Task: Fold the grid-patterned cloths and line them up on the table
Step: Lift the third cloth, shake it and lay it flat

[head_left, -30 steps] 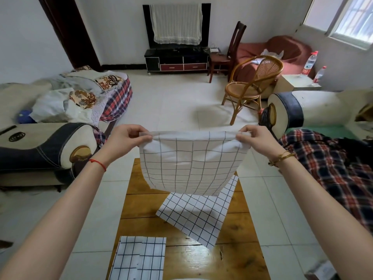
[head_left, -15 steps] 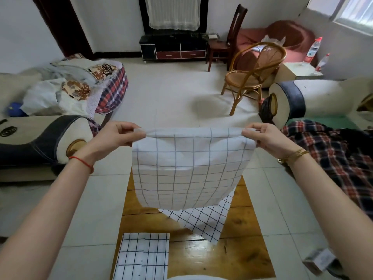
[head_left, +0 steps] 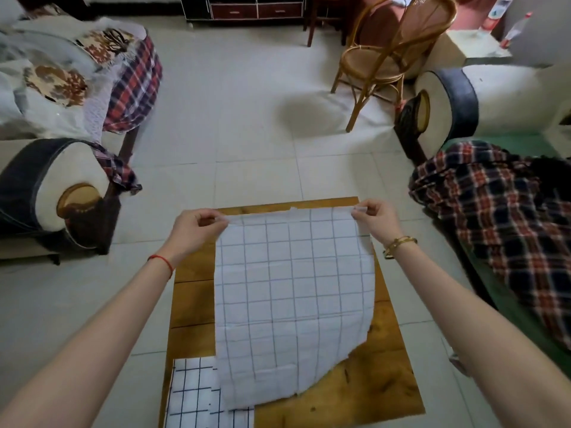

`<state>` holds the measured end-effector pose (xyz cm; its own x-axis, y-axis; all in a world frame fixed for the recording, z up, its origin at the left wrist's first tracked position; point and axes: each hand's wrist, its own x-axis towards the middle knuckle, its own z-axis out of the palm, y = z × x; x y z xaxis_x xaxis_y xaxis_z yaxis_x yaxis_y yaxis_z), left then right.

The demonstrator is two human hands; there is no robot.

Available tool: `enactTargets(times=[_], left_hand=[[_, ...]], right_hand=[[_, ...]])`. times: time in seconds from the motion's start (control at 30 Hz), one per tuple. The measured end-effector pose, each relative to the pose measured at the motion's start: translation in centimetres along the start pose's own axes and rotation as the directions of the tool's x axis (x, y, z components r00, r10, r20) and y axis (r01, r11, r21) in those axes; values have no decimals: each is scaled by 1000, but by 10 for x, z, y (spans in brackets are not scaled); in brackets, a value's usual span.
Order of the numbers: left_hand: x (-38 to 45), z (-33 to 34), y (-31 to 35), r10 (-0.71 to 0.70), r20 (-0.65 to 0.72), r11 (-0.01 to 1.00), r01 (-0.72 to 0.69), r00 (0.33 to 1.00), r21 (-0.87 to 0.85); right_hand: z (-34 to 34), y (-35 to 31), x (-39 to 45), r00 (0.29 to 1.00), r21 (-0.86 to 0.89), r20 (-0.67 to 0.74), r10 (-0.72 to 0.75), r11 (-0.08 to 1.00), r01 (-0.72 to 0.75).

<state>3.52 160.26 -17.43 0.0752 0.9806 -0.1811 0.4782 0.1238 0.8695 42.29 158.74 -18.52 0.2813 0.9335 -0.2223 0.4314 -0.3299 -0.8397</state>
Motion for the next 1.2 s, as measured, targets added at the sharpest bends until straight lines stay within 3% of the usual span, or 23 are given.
enactTargets(times=[0.2,0.4,0.77,1.0,1.1,1.2], left_hand=[[40,32,-53,-82,6,997,82,997,5],[56,45,-75,-83,11,996,83,997,-19],[48,53,-107,-153,46,984,148,987,102],[34,48,-119,-136,-24,983,138,990,121],[25,41,-127,-133,-9,974,133,991,184],[10,39,-142,-169,90,960,143,982,241]], right_hand=[[46,42,35,995,-14,-76,72,997,-73],[62,64,48,994,-57,-103,28,998,-34],[80,91,31,999,-5,-16,51,999,-51],[87,83,11,995,18,-96,-26,999,27],[92,91,-7,996,-34,-42,-80,996,79],[97,108,-31,995,-112,47,-93,989,97]])
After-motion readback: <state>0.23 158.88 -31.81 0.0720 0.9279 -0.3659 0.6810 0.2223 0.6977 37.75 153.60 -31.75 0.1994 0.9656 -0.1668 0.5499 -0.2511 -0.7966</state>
